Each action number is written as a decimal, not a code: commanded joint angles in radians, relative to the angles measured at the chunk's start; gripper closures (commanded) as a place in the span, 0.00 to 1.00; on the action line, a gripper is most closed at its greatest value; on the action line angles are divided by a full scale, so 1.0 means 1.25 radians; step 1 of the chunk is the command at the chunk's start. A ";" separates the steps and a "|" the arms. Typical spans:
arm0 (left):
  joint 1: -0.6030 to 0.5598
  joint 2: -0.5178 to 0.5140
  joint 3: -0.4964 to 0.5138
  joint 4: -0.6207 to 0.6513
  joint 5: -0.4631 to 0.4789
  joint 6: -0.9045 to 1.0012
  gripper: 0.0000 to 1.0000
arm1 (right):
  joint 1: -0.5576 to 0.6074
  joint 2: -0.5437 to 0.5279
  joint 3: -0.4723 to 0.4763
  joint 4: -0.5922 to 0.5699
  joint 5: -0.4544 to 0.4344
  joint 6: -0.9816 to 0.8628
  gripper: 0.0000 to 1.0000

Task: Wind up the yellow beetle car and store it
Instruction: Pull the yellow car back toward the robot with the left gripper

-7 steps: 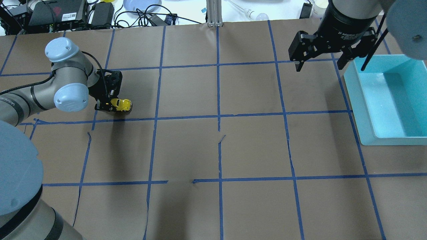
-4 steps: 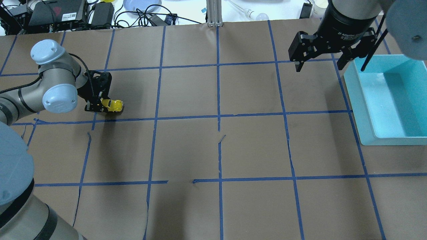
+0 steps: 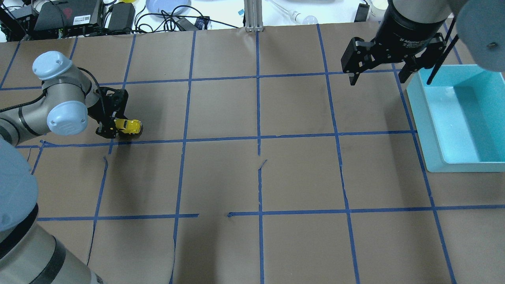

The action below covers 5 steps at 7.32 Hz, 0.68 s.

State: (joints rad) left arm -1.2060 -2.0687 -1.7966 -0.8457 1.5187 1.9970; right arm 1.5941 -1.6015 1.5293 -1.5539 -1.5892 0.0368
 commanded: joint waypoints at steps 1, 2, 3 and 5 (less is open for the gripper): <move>0.000 0.003 0.001 0.002 0.000 -0.003 0.30 | 0.000 0.000 0.000 0.000 0.000 0.000 0.00; 0.000 0.004 0.001 0.002 -0.001 -0.003 0.30 | 0.001 0.000 0.000 0.000 0.000 0.000 0.00; 0.000 0.006 0.001 0.002 0.000 -0.005 0.30 | 0.001 0.000 0.000 0.000 0.000 0.000 0.00; -0.001 0.012 0.001 -0.004 0.000 -0.008 0.30 | 0.001 0.000 0.000 0.000 0.000 0.000 0.00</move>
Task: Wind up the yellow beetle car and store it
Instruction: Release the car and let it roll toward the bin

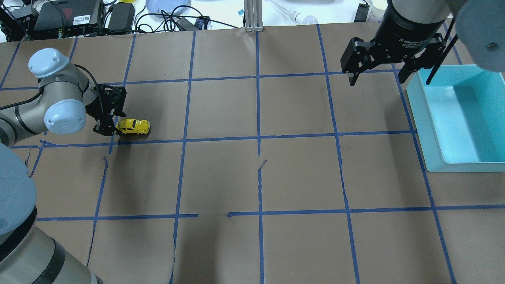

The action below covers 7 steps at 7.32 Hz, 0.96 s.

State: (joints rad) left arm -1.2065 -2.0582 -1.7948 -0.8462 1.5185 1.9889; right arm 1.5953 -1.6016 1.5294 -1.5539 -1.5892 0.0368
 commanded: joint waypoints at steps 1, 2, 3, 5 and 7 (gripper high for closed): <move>-0.001 0.006 0.001 -0.007 0.001 -0.002 0.30 | 0.000 0.000 0.000 0.000 0.000 0.000 0.00; -0.001 0.006 0.001 -0.008 0.001 -0.002 0.30 | 0.000 0.000 0.000 0.000 0.000 0.000 0.00; -0.001 0.006 0.000 -0.010 0.001 -0.003 0.30 | 0.000 0.000 0.000 0.000 0.000 0.000 0.00; -0.009 0.013 0.001 -0.010 0.004 -0.017 0.30 | 0.000 0.000 0.000 0.000 0.000 0.000 0.00; -0.019 0.027 0.002 -0.032 0.005 -0.046 0.30 | 0.000 0.000 0.000 0.000 0.000 0.000 0.00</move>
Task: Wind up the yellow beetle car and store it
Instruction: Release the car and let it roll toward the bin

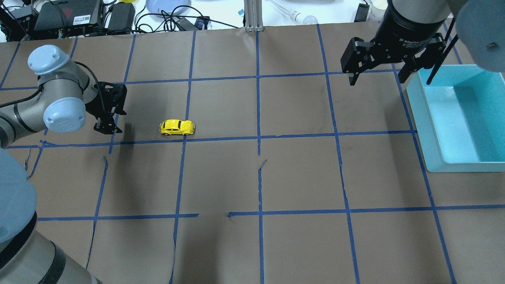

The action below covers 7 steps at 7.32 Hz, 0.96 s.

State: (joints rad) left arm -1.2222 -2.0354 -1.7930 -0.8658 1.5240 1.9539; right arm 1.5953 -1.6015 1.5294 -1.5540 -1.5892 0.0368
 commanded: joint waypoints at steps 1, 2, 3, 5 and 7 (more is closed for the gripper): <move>-0.019 0.025 0.008 -0.052 0.001 -0.056 0.30 | 0.000 0.000 0.000 0.000 0.000 0.000 0.00; -0.055 0.057 0.015 -0.092 0.006 -0.101 0.30 | 0.000 0.000 0.000 0.000 0.000 0.000 0.00; -0.093 0.087 0.040 -0.161 0.009 -0.165 0.30 | 0.000 0.000 0.000 0.000 0.000 0.000 0.00; -0.136 0.136 0.116 -0.317 0.009 -0.276 0.30 | -0.001 0.000 0.000 0.000 0.000 0.000 0.00; -0.183 0.180 0.198 -0.455 0.002 -0.410 0.30 | 0.000 0.000 0.000 0.000 0.000 0.000 0.00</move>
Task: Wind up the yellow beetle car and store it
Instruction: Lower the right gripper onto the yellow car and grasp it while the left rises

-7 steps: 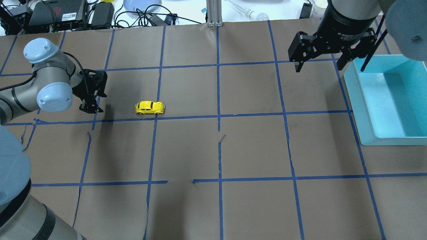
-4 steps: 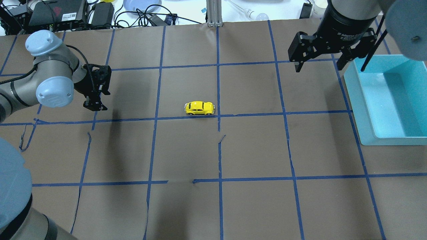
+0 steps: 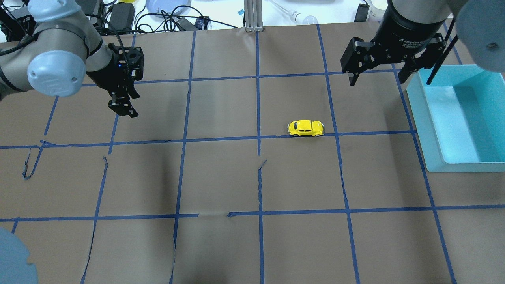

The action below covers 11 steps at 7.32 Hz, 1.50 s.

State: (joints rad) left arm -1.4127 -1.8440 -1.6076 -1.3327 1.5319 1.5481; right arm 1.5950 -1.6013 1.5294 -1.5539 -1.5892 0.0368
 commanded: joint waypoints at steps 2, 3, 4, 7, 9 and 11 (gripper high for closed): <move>-0.077 0.069 0.077 -0.144 -0.006 -0.249 0.30 | 0.000 0.000 0.000 0.000 0.000 0.000 0.00; -0.079 0.092 0.081 -0.158 -0.009 -0.296 0.30 | 0.000 0.000 0.000 0.000 0.000 0.000 0.00; -0.079 0.113 0.081 -0.172 -0.007 -0.356 0.30 | 0.000 0.000 0.000 0.000 0.000 0.000 0.00; -0.080 0.157 0.085 -0.198 -0.006 -0.519 0.27 | -0.002 0.013 -0.006 -0.001 -0.004 0.000 0.00; -0.086 0.184 0.083 -0.202 -0.002 -0.709 0.20 | -0.005 0.071 0.002 -0.002 -0.013 0.000 0.00; -0.116 0.198 0.082 -0.195 0.004 -0.927 0.15 | -0.002 0.161 -0.004 -0.054 0.001 0.003 0.00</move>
State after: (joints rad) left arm -1.5349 -1.6060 -1.5036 -1.5819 1.5324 0.5647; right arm 1.5913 -1.4690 1.5253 -1.5776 -1.5933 0.0448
